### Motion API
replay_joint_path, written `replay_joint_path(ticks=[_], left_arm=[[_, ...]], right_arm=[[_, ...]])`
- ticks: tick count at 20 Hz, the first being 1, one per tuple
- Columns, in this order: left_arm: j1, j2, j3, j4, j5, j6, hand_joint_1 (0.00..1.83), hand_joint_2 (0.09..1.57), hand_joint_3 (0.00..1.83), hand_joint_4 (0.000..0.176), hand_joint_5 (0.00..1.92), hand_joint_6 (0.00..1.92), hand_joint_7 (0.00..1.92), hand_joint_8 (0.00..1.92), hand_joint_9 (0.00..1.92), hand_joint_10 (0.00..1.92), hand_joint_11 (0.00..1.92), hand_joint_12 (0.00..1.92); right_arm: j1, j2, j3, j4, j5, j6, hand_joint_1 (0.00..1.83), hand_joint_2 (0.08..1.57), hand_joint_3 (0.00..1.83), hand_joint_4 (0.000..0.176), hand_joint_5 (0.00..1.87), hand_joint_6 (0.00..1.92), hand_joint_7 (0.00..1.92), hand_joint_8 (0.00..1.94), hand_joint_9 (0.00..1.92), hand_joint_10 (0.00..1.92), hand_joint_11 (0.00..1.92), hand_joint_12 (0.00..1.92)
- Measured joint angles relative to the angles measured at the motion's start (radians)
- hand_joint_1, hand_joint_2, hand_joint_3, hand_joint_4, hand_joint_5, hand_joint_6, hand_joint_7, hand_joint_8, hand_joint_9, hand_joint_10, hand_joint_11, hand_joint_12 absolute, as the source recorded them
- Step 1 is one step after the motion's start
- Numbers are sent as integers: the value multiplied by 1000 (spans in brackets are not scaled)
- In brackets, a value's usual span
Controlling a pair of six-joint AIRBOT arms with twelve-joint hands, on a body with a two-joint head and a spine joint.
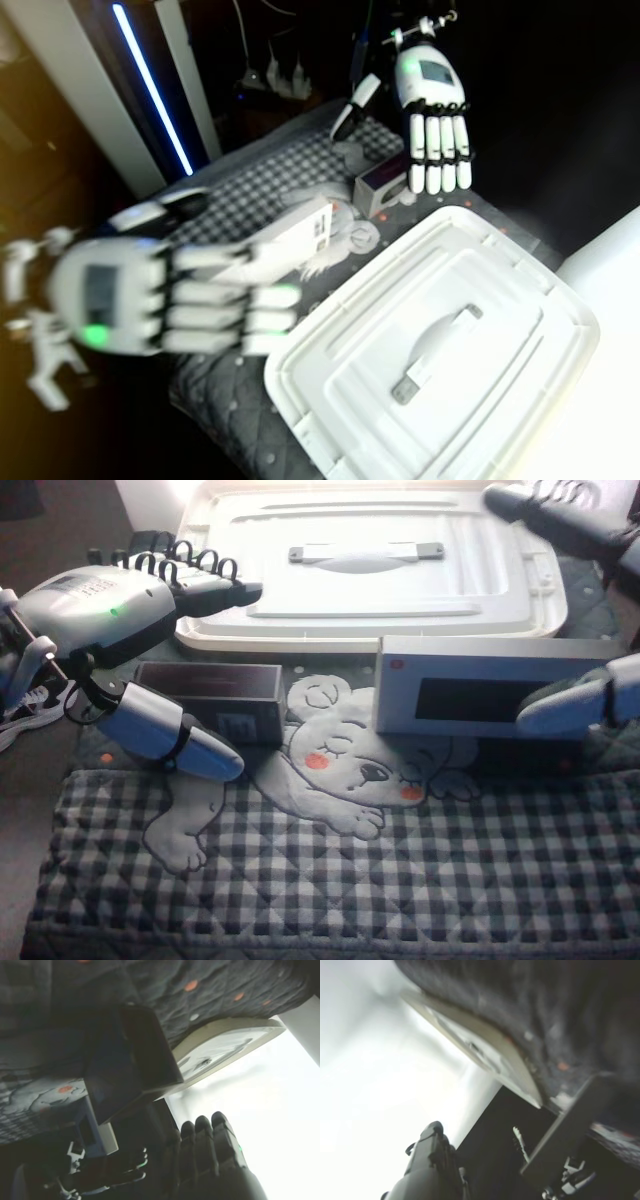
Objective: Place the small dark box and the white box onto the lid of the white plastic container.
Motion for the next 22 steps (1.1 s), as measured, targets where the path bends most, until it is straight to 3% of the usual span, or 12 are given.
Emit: replay_joint_path(ticks=[3, 8, 9, 11, 13, 14, 16, 18, 19, 20, 21, 22], left_arm=[[0, -29, 23, -5, 19, 7, 641, 625, 0, 53, 191, 0, 195, 0, 80, 1, 0, 0], [-1, -59, 39, -1, 40, 6, 661, 598, 0, 27, 222, 4, 236, 3, 162, 10, 87, 51], [-1, -67, 50, -3, 42, 7, 650, 589, 0, 22, 233, 5, 252, 6, 184, 14, 112, 67], [-1, -77, 62, -10, 49, 7, 660, 601, 0, 12, 257, 10, 280, 11, 229, 3, 101, 201], [-1, -87, 68, -10, 61, 7, 654, 616, 0, 22, 252, 3, 289, 4, 247, 2, 5, 466], [-1, -93, 69, -18, 67, 7, 662, 622, 1, 0, 255, 3, 300, 6, 268, 9, 21, 493], [-1, -95, 69, -22, 69, 7, 764, 690, 2, 0, 404, 4, 459, 4, 418, 9, 141, 465], [0, -103, 77, -31, 67, 6, 1097, 854, 0, 0, 742, 15, 813, 13, 820, 43, 418, 694], [6, -103, 79, -31, 66, 7, 1238, 992, 6, 0, 965, 755, 1280, 163, 1108, 65, 656, 944], [11, -106, 81, -34, 64, 7, 1279, 1001, 3, 0, 1139, 587, 1300, 474, 1307, 144, 861, 1193], [11, -109, 83, -38, 67, 8, 1293, 1006, 0, 0, 1267, 331, 1227, 740, 1368, 214, 913, 1357], [11, -109, 84, -43, 63, 6, 1296, 1007, 2, 0, 1367, 118, 1186, 845, 1300, 447, 924, 1437]], right_arm=[[2, -17, 3, -46, -56, 0, 779, 603, 0, 156, 56, 1, 62, 2, 34, 2, 0, 192], [11, -18, 23, -37, -94, 0, 754, 612, 0, 133, 35, 1, 37, 1, 41, 2, 0, 124], [11, -24, 26, -42, -101, 0, 738, 617, 0, 142, 49, 0, 69, 1, 64, 0, 0, 205], [11, -34, 27, -50, -114, 1, 773, 618, 1, 137, 106, 7, 147, 8, 125, 9, 0, 337], [11, -44, 35, -60, -122, 12, 842, 649, 3, 124, 207, 11, 270, 12, 221, 16, 0, 521], [11, -48, 39, -58, -122, 17, 900, 660, 1, 84, 309, 3, 370, 2, 326, 8, 37, 649], [12, -50, 43, -57, -122, 20, 981, 678, 1, 16, 488, 9, 519, 7, 483, 12, 170, 736], [12, -51, 44, -57, -124, 20, 1071, 722, 1, 0, 779, 24, 853, 18, 832, 49, 476, 895], [12, -51, 44, -57, -124, 21, 1103, 764, 1, 0, 902, 26, 1008, 25, 966, 59, 489, 989], [12, -52, 44, -58, -123, 21, 1161, 928, 10, 0, 1262, 253, 1186, 37, 1141, 86, 519, 1149], [12, -53, 44, -58, -122, 21, 1253, 1000, 0, 0, 1373, 105, 1169, 691, 1227, 154, 369, 1481], [12, -53, 44, -57, -123, 26, 1265, 1003, 0, 0, 1439, 64, 1171, 726, 1163, 284, 310, 1541]])
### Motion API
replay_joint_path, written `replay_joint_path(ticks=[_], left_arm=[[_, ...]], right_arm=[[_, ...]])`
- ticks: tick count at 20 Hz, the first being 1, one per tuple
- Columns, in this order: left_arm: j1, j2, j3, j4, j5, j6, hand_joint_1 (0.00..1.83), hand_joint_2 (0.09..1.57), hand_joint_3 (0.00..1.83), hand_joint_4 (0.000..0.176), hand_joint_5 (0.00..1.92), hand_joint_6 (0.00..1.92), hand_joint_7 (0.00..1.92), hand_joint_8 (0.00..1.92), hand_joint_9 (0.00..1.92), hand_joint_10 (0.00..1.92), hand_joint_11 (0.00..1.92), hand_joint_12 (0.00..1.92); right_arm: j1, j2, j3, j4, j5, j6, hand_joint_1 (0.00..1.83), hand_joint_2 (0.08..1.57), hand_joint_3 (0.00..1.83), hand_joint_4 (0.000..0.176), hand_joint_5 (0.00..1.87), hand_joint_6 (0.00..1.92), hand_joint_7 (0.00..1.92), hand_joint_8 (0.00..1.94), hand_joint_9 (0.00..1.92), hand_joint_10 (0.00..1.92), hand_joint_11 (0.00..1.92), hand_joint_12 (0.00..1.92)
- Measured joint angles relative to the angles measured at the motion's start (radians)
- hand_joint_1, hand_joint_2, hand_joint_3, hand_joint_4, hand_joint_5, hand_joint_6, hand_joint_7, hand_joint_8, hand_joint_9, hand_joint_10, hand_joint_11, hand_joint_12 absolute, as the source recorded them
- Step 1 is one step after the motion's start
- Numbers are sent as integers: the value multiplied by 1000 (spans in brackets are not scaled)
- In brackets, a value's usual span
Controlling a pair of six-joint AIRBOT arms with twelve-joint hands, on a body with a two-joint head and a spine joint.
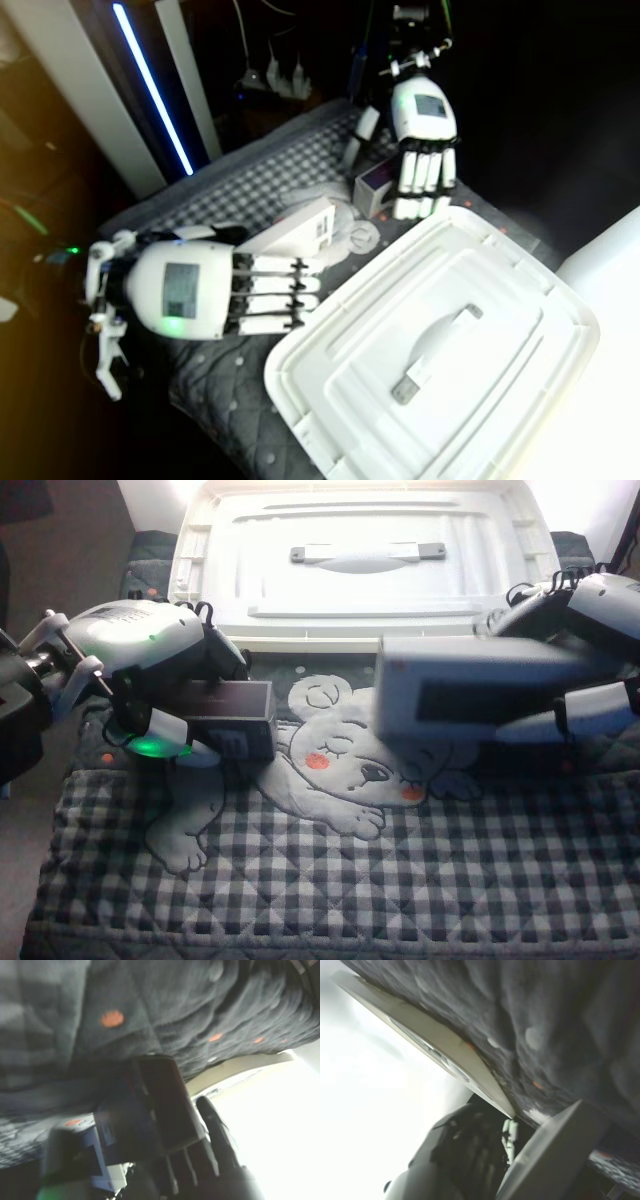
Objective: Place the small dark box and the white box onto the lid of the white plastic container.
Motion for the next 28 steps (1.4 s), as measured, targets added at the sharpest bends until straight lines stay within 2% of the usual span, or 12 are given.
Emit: replay_joint_path(ticks=[3, 4, 8, 9, 10, 15, 17, 18, 20, 21, 23, 28], left_arm=[[0, 0, 0, -5, -17, -6, 1289, 1015, 0, 0, 1417, 37, 1143, 900, 1160, 658, 847, 1403], [0, 0, 0, -6, -18, -5, 1289, 1018, 1, 0, 1422, 15, 1125, 938, 1134, 689, 831, 1401], [-6, 0, 0, -1, -27, -3, 1301, 994, 0, 0, 1393, 53, 1258, 711, 1096, 773, 791, 1475], [-14, 2, -4, 3, -28, -3, 1308, 992, 0, 0, 1384, 60, 1268, 709, 1088, 827, 814, 1479], [-21, 5, -6, 11, -34, -3, 1306, 1014, 0, 0, 1374, 41, 1188, 887, 1073, 951, 862, 1521], [-84, 31, -19, 55, -72, 0, 1288, 1053, 0, 0, 1363, 21, 1044, 1148, 977, 1267, 823, 1670], [-129, 32, -11, 76, -84, -1, 1284, 1014, 4, 0, 1388, 50, 1179, 822, 1021, 723, 776, 1196], [-156, 31, 2, 92, -82, -3, 1278, 1020, 0, 0, 1309, 244, 1186, 784, 1077, 506, 749, 1119], [-207, 14, 42, 98, -78, -2, 1264, 1041, 0, 0, 1222, 432, 1112, 905, 1128, 346, 721, 1140], [-224, 6, 55, 100, -78, 3, 1266, 1034, 1, 0, 1237, 406, 1123, 888, 1146, 360, 738, 1173], [-256, -20, 71, 117, -84, 21, 1269, 1029, 3, 0, 1183, 519, 1180, 792, 1162, 393, 686, 1248], [-383, -97, 161, 101, -38, 66, 1390, 1041, 0, 0, 1153, 554, 1121, 794, 1039, 1027, 711, 1273]], right_arm=[[0, -2, 0, -2, 2, 2, 1270, 992, 0, 28, 1366, 252, 1260, 557, 1107, 255, 162, 1433], [0, -2, 0, -2, 1, 2, 1269, 1001, 5, 2, 1406, 136, 1188, 724, 1068, 394, 150, 1513], [0, 2, 0, -9, 9, 1, 1217, 969, 3, 0, 1471, 44, 1089, 927, 950, 1369, 724, 1814], [0, 6, 0, -15, 13, 0, 1216, 967, 1, 0, 1470, 51, 1018, 1681, 1035, 1811, 1053, 1900], [0, 9, 0, -15, 17, -2, 1215, 967, 0, 0, 1468, 60, 983, 1889, 1061, 1899, 1134, 1917], [33, 30, 0, -29, 37, -6, 1201, 1012, 1, 0, 1221, 565, 989, 1231, 945, 1522, 863, 1867], [79, 41, 1, -31, 56, -18, 1280, 1015, 0, 0, 1263, 344, 1200, 823, 1049, 1152, 854, 1691], [98, 47, 1, -28, 65, -37, 1294, 1018, 0, 0, 1315, 185, 1181, 905, 1076, 1281, 921, 1759], [133, 51, 6, -35, 61, -91, 1222, 965, 0, 0, 1421, 180, 1033, 1724, 1135, 1877, 1188, 1915], [153, 50, 11, -38, 56, -121, 1221, 965, 0, 0, 1414, 198, 1053, 1600, 1125, 1805, 1133, 1920], [201, 51, 20, -37, 58, -153, 1297, 999, 0, 0, 1124, 662, 1416, 384, 1276, 871, 1084, 1312], [276, 11, 96, -31, 18, -149, 1300, 981, 0, 0, 1236, 440, 1477, 216, 1333, 368, 981, 1115]])
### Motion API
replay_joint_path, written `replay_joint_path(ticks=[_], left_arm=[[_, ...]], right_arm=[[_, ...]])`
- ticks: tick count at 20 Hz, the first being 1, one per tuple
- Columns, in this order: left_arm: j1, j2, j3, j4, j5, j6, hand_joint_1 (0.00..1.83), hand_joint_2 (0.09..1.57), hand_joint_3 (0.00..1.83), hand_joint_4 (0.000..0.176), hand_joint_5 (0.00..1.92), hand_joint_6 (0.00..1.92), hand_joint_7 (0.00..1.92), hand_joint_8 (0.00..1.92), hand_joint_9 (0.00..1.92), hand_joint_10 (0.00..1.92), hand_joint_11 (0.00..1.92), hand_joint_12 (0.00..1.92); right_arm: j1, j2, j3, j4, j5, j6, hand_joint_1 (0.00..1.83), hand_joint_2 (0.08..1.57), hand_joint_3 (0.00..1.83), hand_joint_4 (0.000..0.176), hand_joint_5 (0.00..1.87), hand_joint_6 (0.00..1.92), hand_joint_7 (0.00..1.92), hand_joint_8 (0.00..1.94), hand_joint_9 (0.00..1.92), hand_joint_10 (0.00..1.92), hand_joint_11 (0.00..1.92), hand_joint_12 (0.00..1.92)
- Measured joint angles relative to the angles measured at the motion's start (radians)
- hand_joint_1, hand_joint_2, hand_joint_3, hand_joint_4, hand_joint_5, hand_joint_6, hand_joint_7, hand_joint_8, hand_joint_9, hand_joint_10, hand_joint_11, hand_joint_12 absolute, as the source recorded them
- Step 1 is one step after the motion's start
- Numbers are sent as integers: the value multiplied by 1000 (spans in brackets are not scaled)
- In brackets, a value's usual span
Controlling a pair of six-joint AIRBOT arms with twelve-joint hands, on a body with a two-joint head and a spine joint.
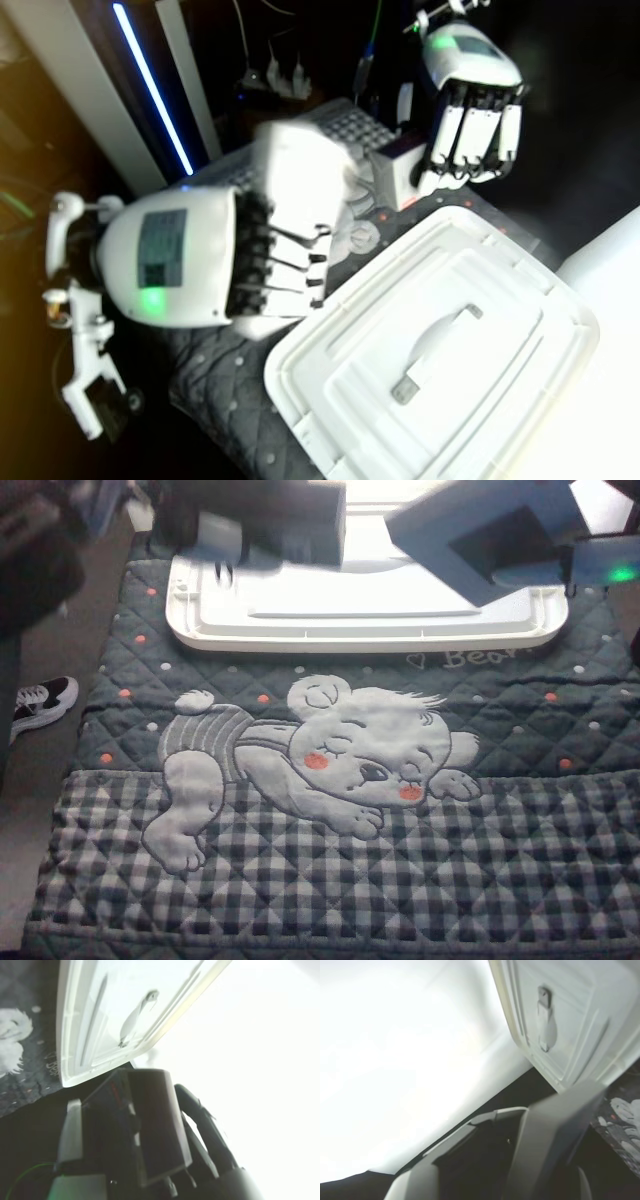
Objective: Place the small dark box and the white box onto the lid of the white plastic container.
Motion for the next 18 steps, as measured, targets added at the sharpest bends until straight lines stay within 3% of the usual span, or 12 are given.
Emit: replay_joint_path(ticks=[1, 2, 3, 4, 7, 8, 9, 10, 11, 12, 13, 18], left_arm=[[-7, -22, 30, -11, 8, 13, 1395, 1046, 0, 0, 1152, 485, 1111, 827, 1040, 1074, 757, 1255], [-18, -52, 68, -23, 35, 24, 1299, 1046, 2, 0, 1155, 521, 1121, 898, 1065, 818, 885, 1189], [-31, -98, 126, -42, 81, 28, 1372, 1073, 1, 0, 1078, 576, 1026, 947, 1017, 1092, 876, 1179], [-45, -136, 171, -65, 123, 30, 1309, 1057, 0, 0, 1157, 449, 1092, 992, 1101, 1015, 983, 1331], [-54, -159, 183, -62, 166, 29, 1274, 1073, 0, 0, 1129, 533, 1045, 1080, 1077, 985, 981, 1430], [-61, -172, 197, -64, 179, 30, 1276, 1074, 0, 0, 1130, 531, 1042, 1089, 1136, 1076, 1075, 1495], [-66, -179, 208, -66, 195, 30, 1235, 1100, 12, 0, 1049, 867, 945, 1047, 871, 697, 664, 1263], [-68, -181, 210, -67, 197, 30, 1197, 1033, 0, 0, 671, 353, 523, 366, 464, 224, 175, 917], [-68, -182, 217, -68, 205, 31, 1180, 1002, 0, 56, 511, 113, 355, 103, 302, 59, 42, 685], [-68, -184, 221, -72, 216, 31, 1153, 968, 0, 92, 315, 28, 178, 29, 151, 16, 8, 428], [-76, -198, 245, -80, 230, 30, 1112, 927, 0, 158, 159, 5, 58, 5, 71, 2, 1, 335], [-85, -245, 306, -143, 294, 31, 863, 668, 0, 176, 0, 0, 0, 0, 0, 0, 0, 222]], right_arm=[[0, -19, 30, 31, -13, 0, 1297, 982, 1, 0, 1253, 407, 1435, 297, 1293, 293, 939, 1017], [0, -39, 60, 65, -36, -1, 1293, 1000, 0, 0, 1269, 336, 1315, 560, 1245, 271, 851, 1065], [0, -63, 97, 87, -69, -1, 1289, 1011, 1, 0, 1250, 362, 1253, 690, 1226, 291, 844, 1062], [0, -76, 116, 100, -105, -2, 1301, 1016, 0, 0, 1251, 319, 1236, 766, 1223, 334, 843, 1101], [1, -83, 124, 85, -172, 2, 1287, 1074, 0, 0, 1080, 558, 1103, 1033, 1042, 725, 812, 1205], [11, -85, 135, 85, -191, 2, 1359, 1114, 0, 0, 978, 686, 1032, 1074, 870, 1184, 760, 1208], [17, -85, 144, 95, -208, 2, 1284, 1120, 6, 0, 854, 963, 1077, 999, 797, 769, 601, 1126], [18, -84, 148, 105, -213, 2, 1104, 1014, 0, 0, 499, 335, 644, 339, 589, 339, 375, 961], [19, -84, 152, 100, -220, 2, 1027, 953, 0, 96, 346, 87, 455, 85, 462, 118, 268, 835], [19, -86, 154, 101, -230, 3, 934, 903, 0, 160, 133, 17, 175, 16, 204, 23, 53, 690], [19, -95, 166, 97, -243, 8, 884, 871, 0, 173, 26, 3, 34, 2, 40, 4, 10, 263], [31, -146, 210, 60, -337, 31, 806, 817, 0, 176, 0, 0, 0, 0, 0, 0, 0, 0]])
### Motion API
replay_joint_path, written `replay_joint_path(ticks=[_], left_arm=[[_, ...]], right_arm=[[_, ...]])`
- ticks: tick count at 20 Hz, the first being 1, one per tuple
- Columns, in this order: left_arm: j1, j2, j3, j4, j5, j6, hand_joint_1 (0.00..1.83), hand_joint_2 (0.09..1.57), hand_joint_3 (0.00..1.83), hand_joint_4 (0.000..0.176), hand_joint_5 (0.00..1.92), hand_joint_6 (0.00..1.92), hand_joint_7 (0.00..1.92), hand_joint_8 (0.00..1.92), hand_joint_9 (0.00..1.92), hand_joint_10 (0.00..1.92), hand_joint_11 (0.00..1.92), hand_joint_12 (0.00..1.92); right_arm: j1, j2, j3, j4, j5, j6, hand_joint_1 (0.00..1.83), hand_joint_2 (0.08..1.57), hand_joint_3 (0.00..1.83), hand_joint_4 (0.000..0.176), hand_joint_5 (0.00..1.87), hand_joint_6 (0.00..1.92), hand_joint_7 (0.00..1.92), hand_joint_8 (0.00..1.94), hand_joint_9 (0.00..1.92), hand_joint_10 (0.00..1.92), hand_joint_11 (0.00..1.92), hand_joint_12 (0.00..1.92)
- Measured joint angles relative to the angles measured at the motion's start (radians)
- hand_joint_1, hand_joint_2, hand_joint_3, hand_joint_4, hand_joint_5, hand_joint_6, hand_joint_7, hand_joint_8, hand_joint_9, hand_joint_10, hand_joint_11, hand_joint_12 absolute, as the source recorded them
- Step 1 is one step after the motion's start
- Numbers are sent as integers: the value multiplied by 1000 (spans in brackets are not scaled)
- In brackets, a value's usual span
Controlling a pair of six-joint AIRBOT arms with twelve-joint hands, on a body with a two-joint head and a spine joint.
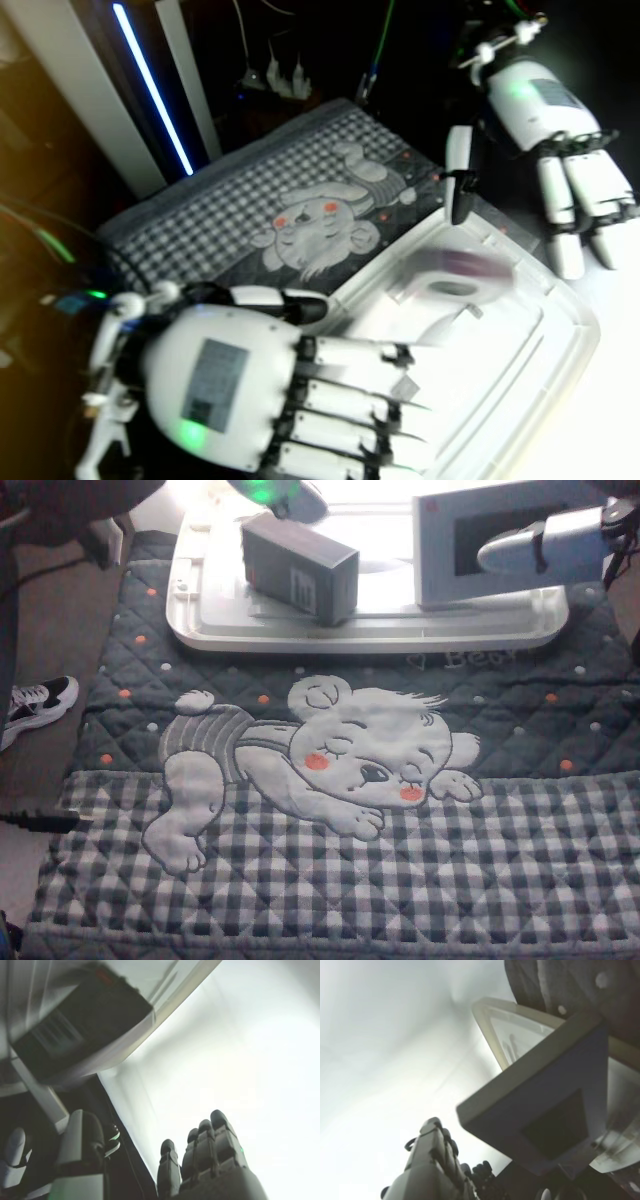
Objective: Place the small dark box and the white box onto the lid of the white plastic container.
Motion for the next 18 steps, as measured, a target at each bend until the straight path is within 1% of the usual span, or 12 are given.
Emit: replay_joint_path(ticks=[4, 5, 6, 7, 8, 11, 12, 13, 14, 15, 16, 18], left_arm=[[9, 7, -22, -1, 0, 0, 836, 651, 0, 176, 0, 0, 0, 0, 0, 0, 0, 2], [12, 31, -56, 0, -13, 0, 785, 600, 0, 176, 0, 0, 0, 0, 0, 0, 0, 0], [16, 47, -81, 7, -26, 0, 777, 596, 0, 170, 0, 0, 0, 0, 0, 0, 0, 0], [26, 73, -126, 13, -66, 0, 823, 628, 7, 161, 0, 0, 0, 0, 0, 0, 0, 0], [37, 98, -162, 25, -105, 0, 888, 634, 9, 173, 0, 0, 0, 0, 0, 0, 0, 0], [66, 196, -291, 63, -231, -1, 880, 608, 0, 176, 0, 0, 0, 0, 0, 0, 0, 0], [70, 241, -345, 92, -303, -1, 854, 654, 0, 154, 129, 48, 100, 8, 26, 5, 31, 35], [70, 262, -371, 105, -341, -1, 854, 654, 0, 154, 129, 48, 100, 8, 26, 5, 31, 35], [75, 292, -410, 121, -400, -2, 848, 656, 0, 129, 150, 54, 128, 12, 55, 16, 20, 39], [85, 320, -443, 150, -455, -2, 806, 705, 0, 109, 29, 10, 169, 4, 124, 43, 3, 565], [97, 340, -468, 166, -483, -3, 909, 678, 0, 102, 5, 1, 33, 0, 24, 8, 0, 238], [130, 366, -508, 181, -530, -5, 901, 659, 0, 112, 0, 0, 0, 0, 0, 0, 0, 34]], right_arm=[[-1, 1, -17, -34, -2, 1, 601, 772, 0, 176, 0, 0, 0, 0, 0, 0, 0, 0], [-1, 2, -30, -52, -2, 2, 627, 745, 0, 176, 0, 0, 0, 0, 0, 0, 0, 0], [-1, 7, -44, -56, 1, 2, 547, 741, 0, 176, 0, 0, 0, 0, 0, 0, 0, 0], [-1, 27, -79, -84, 13, 11, 593, 699, 0, 176, 0, 0, 0, 0, 0, 0, 0, 0], [-1, 50, -108, -111, 45, 15, 643, 635, 0, 176, 0, 0, 0, 0, 0, 0, 0, 0], [-1, 116, -192, -137, 190, 19, 665, 640, 0, 176, 0, 0, 0, 0, 0, 0, 0, 0], [-1, 147, -226, -147, 237, 19, 683, 648, 3, 176, 0, 0, 0, 0, 0, 0, 0, 0], [-1, 161, -243, -148, 256, 18, 683, 648, 3, 176, 0, 0, 0, 0, 0, 0, 0, 0], [-1, 179, -268, -148, 291, 17, 679, 655, 6, 176, 0, 0, 0, 0, 0, 0, 0, 0], [-1, 198, -293, -149, 326, 3, 667, 658, 7, 176, 0, 0, 0, 0, 0, 0, 0, 0], [-1, 212, -310, -149, 356, 2, 657, 667, 10, 176, 0, 0, 0, 0, 0, 0, 0, 0], [-10, 227, -332, -146, 406, 0, 666, 691, 18, 176, 0, 0, 0, 0, 0, 0, 0, 0]])
